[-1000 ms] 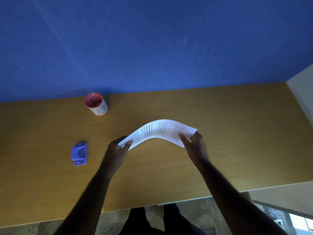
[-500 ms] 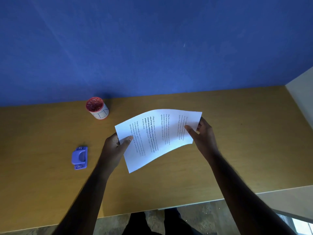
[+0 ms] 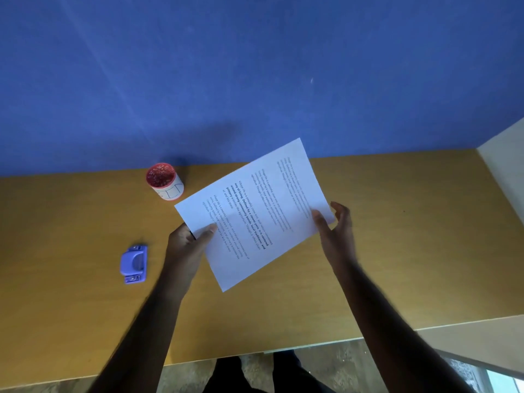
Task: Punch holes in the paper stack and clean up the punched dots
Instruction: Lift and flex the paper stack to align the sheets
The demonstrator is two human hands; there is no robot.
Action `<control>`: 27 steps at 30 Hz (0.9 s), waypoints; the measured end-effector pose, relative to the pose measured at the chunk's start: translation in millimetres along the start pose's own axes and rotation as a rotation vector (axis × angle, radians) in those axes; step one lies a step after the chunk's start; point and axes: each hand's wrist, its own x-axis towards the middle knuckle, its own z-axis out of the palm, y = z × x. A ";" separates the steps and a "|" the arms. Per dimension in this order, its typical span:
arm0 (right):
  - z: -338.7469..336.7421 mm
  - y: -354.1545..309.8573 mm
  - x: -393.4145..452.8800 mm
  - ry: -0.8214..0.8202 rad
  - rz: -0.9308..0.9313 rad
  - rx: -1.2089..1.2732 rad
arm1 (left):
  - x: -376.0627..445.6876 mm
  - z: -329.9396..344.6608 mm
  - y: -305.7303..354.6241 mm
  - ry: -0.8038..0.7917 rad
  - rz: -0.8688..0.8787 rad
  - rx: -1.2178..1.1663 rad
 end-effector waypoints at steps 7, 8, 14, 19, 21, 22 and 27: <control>34.2 -1.3 -34.2 -0.231 0.268 0.503 | -1.3 0.3 -10.8 0.090 -0.044 -0.082; 39.0 -2.0 -38.3 -0.246 0.324 0.616 | -3.4 1.8 -12.4 0.097 -0.049 -0.094; 51.1 -19.2 -50.1 -0.363 0.258 0.801 | -24.9 11.8 -25.3 0.074 -0.085 -0.177; 55.6 -19.1 -46.6 -0.221 0.187 0.555 | -37.8 12.4 -39.4 0.096 -0.124 -0.128; 55.3 -17.6 -44.3 -0.189 0.124 0.475 | -42.5 8.3 -45.8 0.078 -0.150 -0.122; 55.1 -16.6 -43.1 -0.177 0.099 0.448 | -44.1 4.9 -48.7 0.071 -0.165 -0.119; 55.2 -13.0 -41.5 -0.142 0.032 0.291 | -36.7 -23.7 -65.9 0.138 -0.221 -0.106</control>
